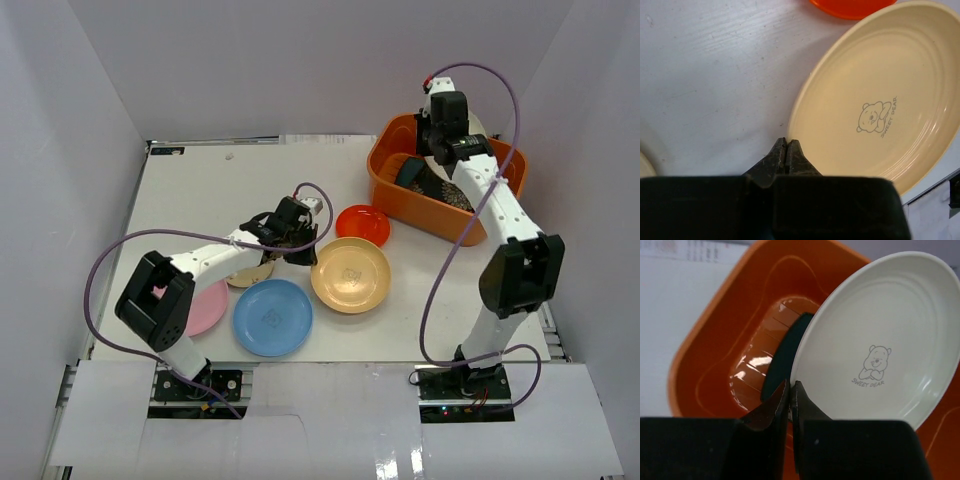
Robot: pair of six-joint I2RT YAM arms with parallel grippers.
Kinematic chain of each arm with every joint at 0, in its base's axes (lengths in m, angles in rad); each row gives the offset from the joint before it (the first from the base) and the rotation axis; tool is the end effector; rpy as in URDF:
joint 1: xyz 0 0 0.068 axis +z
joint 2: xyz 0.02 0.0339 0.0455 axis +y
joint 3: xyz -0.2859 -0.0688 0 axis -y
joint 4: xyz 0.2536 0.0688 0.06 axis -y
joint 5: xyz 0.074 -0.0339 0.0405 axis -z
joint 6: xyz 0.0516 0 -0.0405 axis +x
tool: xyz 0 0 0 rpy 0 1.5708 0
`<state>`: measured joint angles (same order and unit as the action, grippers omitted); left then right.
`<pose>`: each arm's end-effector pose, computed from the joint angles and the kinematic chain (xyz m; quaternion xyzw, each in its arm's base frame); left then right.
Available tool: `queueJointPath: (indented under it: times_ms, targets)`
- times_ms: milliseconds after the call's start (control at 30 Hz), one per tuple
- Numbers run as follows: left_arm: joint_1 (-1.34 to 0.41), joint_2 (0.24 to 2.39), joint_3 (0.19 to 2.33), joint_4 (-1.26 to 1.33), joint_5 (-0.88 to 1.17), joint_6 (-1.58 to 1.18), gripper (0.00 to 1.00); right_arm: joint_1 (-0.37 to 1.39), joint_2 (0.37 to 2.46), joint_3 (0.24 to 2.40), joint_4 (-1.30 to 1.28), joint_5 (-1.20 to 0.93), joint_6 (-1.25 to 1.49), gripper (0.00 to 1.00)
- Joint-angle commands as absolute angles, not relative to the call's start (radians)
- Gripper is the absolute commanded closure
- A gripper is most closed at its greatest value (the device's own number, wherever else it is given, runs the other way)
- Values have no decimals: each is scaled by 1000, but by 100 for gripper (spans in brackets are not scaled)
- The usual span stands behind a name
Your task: Place the plates into the plastic bin on the countertop
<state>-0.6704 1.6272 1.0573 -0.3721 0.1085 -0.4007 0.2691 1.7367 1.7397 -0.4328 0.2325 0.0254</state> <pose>0.2752 -0.2254 0.2113 0.1443 0.9387 -0.2019 0.2392 0.4211 0.1038 0.4045 -0.0394 0.8374 -0.0179 0.5449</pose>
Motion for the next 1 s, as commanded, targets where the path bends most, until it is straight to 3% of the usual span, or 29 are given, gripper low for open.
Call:
queueJointPath:
  times_ms: [0, 200, 267, 300, 333, 400, 500, 600, 667, 767, 967]
  targets:
    - [-667, 1528, 1054, -327, 153, -419, 100, 214, 1796, 1808, -388, 166, -8, 92]
    - [-667, 1479, 1065, -322, 144, -428, 100, 183, 1864, 1752, -362, 68, 44, 92]
    - [-667, 1479, 1072, -322, 141, -431, 100, 183, 1870, 1720, -344, 45, 58, 86]
    - [-667, 1480, 1080, -322, 141, -433, 100, 183, 1871, 1718, -347, 40, 66, 80]
    - [-667, 1483, 1092, -322, 144, -436, 100, 183, 1868, 1717, -348, 34, 80, 65]
    - [-667, 1489, 1115, -325, 146, -437, 100, 183, 1858, 1715, -350, 28, 101, 46]
    - [-666, 1503, 1149, -347, 124, -430, 100, 183, 1807, 1709, -364, 22, 118, 26]
    - [-667, 1514, 1198, -367, 88, -417, 100, 183, 1711, 1660, -356, -1, 149, 19]
    - [-667, 1529, 1235, -380, 57, -411, 100, 186, 1594, 1596, -319, -124, 185, 14]
    - [-667, 1554, 1287, -396, 35, -408, 100, 222, 1413, 1393, -195, -238, 213, 6]
    - [-664, 1574, 1365, -422, 15, -403, 100, 324, 1188, 1070, -190, -246, 189, 5]
